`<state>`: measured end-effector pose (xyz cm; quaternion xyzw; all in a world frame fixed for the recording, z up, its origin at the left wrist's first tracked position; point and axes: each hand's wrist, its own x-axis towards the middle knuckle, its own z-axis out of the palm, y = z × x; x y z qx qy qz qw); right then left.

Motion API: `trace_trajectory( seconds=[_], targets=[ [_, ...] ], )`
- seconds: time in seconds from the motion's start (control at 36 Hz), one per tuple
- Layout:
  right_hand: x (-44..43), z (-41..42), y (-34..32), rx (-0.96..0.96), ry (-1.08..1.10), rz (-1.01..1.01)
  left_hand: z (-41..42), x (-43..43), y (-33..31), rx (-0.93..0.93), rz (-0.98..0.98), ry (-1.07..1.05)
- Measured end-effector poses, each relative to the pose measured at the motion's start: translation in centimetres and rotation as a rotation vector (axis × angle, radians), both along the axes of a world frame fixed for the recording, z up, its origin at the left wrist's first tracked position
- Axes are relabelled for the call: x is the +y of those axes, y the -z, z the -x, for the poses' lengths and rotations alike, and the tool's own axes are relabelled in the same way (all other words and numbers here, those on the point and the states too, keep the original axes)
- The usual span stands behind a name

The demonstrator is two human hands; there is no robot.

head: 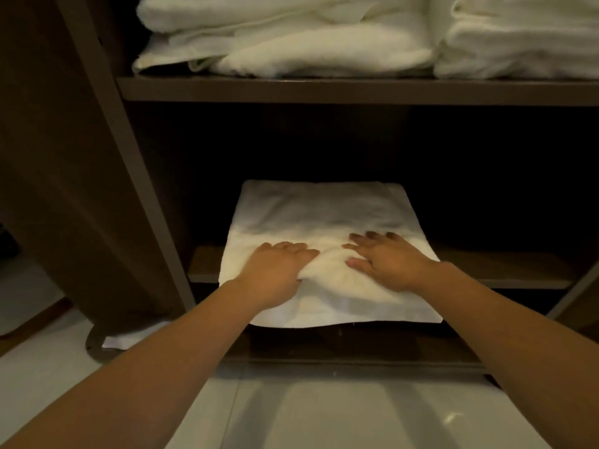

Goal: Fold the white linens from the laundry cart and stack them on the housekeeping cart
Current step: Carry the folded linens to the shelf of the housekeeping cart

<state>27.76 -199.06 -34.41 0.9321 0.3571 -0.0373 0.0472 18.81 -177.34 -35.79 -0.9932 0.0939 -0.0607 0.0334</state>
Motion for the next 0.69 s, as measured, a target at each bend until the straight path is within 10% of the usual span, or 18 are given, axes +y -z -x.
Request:
trace_trajectory(
  seconds=[0.69],
  targets=[
    [4.2,-4.5,1.5,-0.019,0.011,0.048,-4.1,4.1,1.1,0.049,0.096,-0.170]
  ],
)
